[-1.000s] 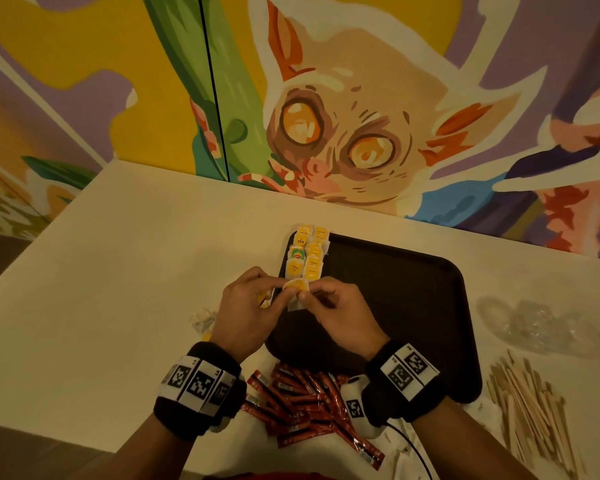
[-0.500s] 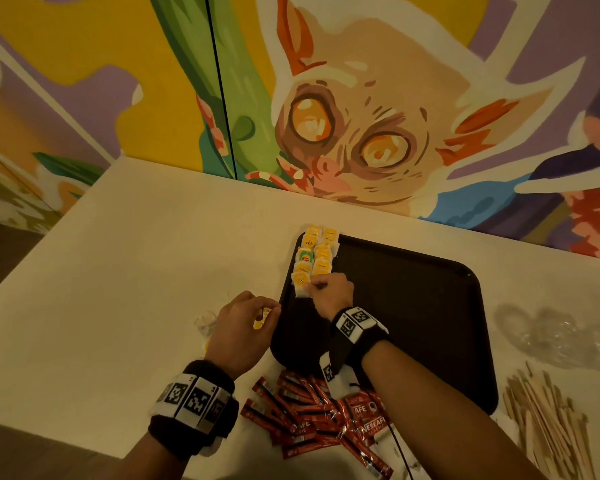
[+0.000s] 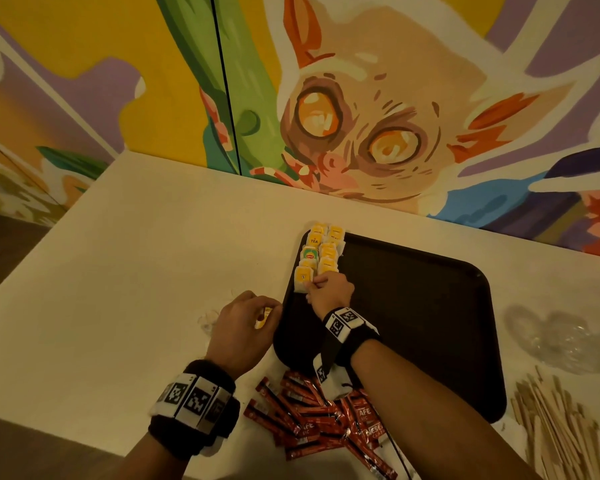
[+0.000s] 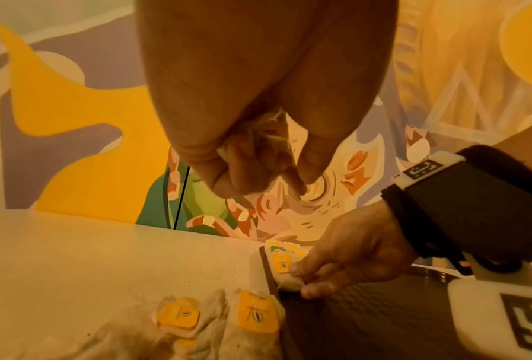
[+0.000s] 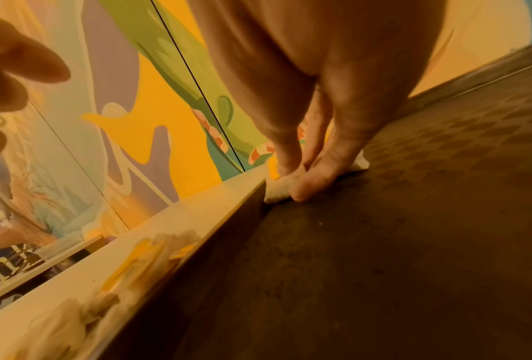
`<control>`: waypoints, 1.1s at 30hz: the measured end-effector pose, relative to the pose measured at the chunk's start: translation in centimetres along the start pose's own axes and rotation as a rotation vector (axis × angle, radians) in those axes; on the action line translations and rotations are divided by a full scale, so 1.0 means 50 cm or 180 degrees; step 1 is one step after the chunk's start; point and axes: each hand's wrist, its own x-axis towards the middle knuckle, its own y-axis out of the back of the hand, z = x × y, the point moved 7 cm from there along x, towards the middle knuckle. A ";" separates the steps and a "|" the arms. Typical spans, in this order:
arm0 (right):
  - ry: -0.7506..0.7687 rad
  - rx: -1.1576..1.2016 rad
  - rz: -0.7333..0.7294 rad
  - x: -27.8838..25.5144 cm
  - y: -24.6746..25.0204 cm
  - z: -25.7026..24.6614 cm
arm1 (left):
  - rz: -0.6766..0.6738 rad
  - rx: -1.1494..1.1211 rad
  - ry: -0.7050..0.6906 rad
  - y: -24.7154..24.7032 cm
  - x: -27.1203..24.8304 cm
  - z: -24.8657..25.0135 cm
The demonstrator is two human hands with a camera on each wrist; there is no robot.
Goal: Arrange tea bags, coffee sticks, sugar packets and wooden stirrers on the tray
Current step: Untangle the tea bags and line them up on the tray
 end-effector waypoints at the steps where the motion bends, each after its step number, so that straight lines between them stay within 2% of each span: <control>1: -0.0008 0.0027 0.0030 -0.002 0.003 0.001 | -0.0010 -0.0004 -0.0003 -0.002 0.000 -0.001; 10: -0.0078 -0.0135 0.0106 -0.019 0.017 -0.013 | -0.0143 -0.0115 -0.0035 -0.016 -0.002 -0.007; 15: -0.0292 -0.0164 0.0029 -0.019 0.014 -0.012 | -0.0200 -0.0182 -0.0007 -0.014 -0.004 -0.007; 21: -0.0164 -0.0060 -0.0003 -0.036 0.037 -0.019 | -0.0237 -0.1047 0.0423 -0.008 -0.007 -0.011; 24: -0.0052 0.0186 0.0055 -0.049 0.053 -0.027 | -0.0386 -0.1536 0.0610 -0.014 -0.004 -0.012; 28: 0.0545 0.0333 -0.0089 -0.089 0.076 -0.076 | -0.0628 -0.2108 0.0717 -0.024 -0.002 0.004; 33: 0.1423 0.0693 -0.1179 -0.191 0.102 -0.152 | -0.0922 -0.2293 0.0696 -0.032 -0.002 0.026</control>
